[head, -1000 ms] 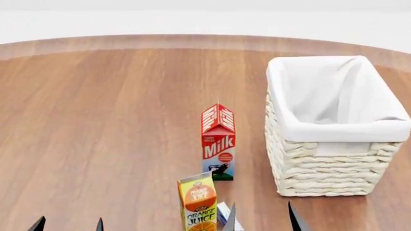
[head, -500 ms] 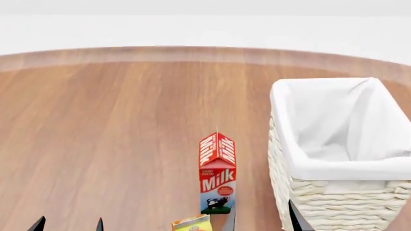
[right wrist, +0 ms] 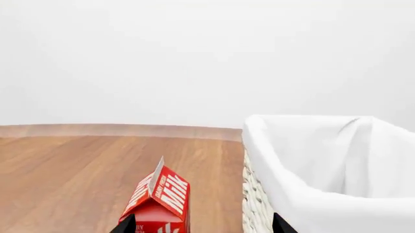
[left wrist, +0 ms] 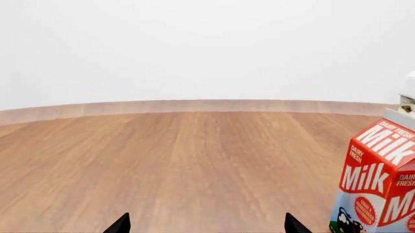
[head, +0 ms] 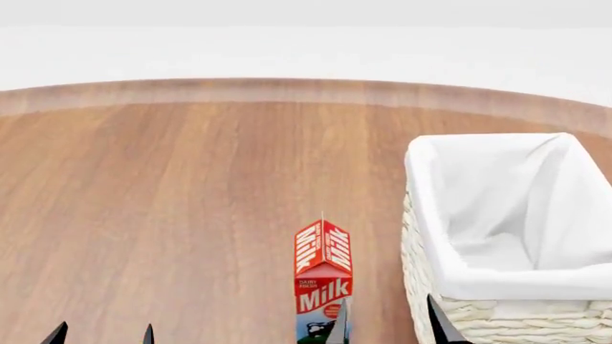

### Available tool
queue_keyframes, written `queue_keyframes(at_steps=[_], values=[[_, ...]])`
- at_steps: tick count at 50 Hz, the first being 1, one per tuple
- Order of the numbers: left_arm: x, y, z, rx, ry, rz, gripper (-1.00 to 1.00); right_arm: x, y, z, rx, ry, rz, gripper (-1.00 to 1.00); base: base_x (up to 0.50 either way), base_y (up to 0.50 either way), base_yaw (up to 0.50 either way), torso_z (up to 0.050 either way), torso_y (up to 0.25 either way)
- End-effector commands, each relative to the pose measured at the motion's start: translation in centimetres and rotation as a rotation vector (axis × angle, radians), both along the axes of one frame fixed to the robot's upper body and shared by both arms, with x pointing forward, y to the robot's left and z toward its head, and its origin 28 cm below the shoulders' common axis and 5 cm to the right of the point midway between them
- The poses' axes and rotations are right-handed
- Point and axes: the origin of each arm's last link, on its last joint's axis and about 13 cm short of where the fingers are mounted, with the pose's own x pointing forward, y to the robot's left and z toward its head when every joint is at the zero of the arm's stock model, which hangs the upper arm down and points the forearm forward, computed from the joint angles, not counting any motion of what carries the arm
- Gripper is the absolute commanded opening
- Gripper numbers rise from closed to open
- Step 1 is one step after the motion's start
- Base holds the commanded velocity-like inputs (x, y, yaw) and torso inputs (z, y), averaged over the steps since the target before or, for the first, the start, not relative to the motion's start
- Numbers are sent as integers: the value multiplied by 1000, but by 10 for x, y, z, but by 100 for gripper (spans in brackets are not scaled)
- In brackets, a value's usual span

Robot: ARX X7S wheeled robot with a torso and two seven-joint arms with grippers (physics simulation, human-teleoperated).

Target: Pick up the orange juice, and put it in the basket.

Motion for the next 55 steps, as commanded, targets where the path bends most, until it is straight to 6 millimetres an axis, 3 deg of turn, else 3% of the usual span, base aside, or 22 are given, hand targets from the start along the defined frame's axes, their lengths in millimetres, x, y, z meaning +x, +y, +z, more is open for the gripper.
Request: queue_keyframes(at_steps=[1, 9, 14, 15, 17, 55], values=[[0, 0, 0, 0, 0, 0, 100, -12, 5, 10, -8, 8, 45, 100, 0, 0, 0, 0, 0], [0, 0, 0, 0, 0, 0, 100, -25, 12, 15, -15, 7, 98, 100, 0, 0, 0, 0, 0], [0, 0, 0, 0, 0, 0, 100, -33, 17, 7, -30, 19, 130, 100, 0, 0, 0, 0, 0], [0, 0, 0, 0, 0, 0, 100, -43, 29, -12, -57, 46, 200, 100, 0, 0, 0, 0, 0], [0, 0, 0, 0, 0, 0, 100, -44, 31, -15, -59, 50, 209, 100, 0, 0, 0, 0, 0], [0, 0, 0, 0, 0, 0, 100, -37, 38, -44, -61, 117, 230, 100, 0, 0, 0, 0, 0]])
